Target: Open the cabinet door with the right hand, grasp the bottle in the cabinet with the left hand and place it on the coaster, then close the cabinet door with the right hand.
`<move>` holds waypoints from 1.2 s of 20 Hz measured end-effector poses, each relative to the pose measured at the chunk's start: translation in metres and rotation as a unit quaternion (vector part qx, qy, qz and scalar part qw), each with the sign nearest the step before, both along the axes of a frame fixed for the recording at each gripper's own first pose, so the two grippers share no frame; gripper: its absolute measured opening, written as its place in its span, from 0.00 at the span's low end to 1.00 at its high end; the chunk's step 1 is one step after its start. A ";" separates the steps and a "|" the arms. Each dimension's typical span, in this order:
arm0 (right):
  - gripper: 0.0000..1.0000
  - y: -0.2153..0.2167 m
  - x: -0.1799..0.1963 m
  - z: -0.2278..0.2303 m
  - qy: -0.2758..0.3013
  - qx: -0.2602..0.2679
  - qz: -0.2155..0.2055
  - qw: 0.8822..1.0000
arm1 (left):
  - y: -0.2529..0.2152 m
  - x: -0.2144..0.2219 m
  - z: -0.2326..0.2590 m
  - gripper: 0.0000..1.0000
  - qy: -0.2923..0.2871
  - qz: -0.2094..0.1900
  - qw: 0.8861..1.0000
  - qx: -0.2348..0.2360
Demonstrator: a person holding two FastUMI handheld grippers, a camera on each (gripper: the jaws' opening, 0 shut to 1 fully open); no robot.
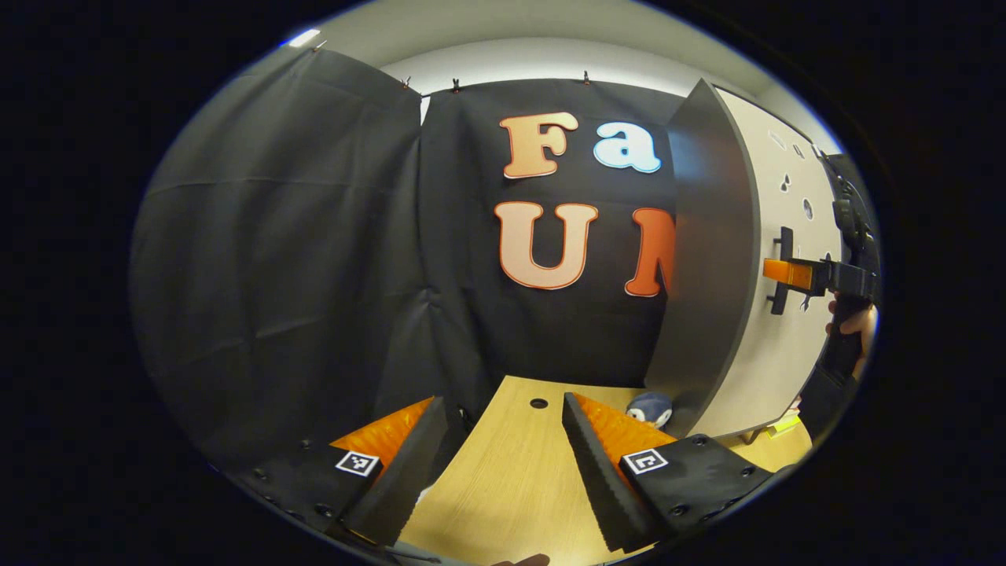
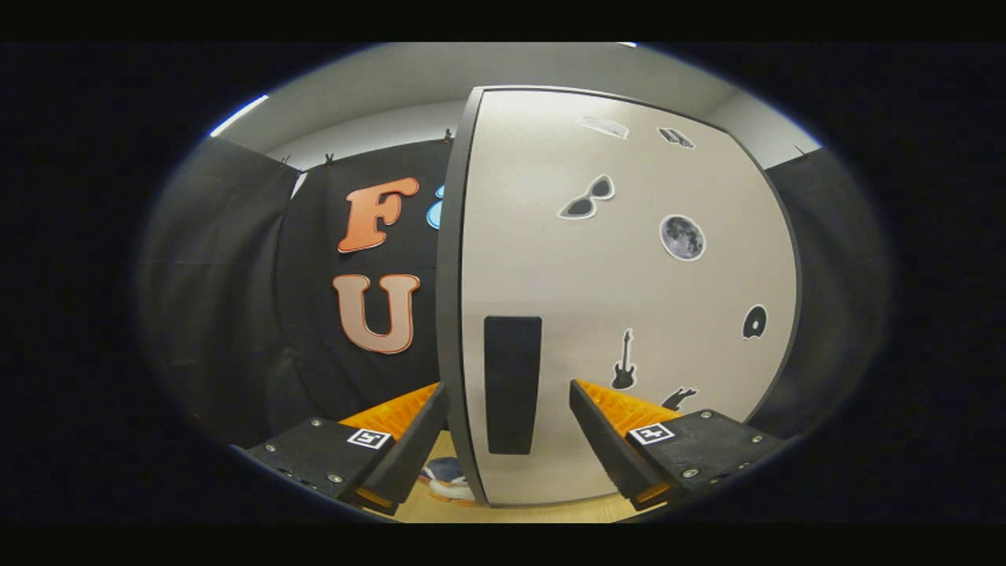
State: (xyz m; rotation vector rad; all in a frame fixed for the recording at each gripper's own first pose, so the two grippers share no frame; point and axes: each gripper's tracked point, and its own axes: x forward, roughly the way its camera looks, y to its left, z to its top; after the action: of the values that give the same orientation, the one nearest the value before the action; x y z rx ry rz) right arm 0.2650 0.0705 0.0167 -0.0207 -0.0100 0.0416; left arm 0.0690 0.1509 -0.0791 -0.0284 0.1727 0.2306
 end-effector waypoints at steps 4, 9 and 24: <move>0.84 -0.001 0.005 -0.002 -0.003 -0.001 -0.007 1.000 | 0.012 0.000 -0.004 0.97 0.004 0.012 1.000 0.001; 0.52 -0.004 0.006 -0.004 -0.008 0.001 -0.015 1.000 | 0.014 -0.002 -0.004 0.97 0.004 0.014 1.000 0.003; 0.28 -0.010 -0.043 -0.005 0.020 0.044 0.007 0.999 | -0.014 -0.050 0.009 0.99 -0.007 0.008 1.000 0.022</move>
State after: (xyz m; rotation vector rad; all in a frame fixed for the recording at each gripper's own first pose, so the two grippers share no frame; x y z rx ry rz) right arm 0.2218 0.0608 0.0121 0.0679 0.0275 0.0549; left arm 0.0191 0.1373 -0.0697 0.0132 0.1538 0.2499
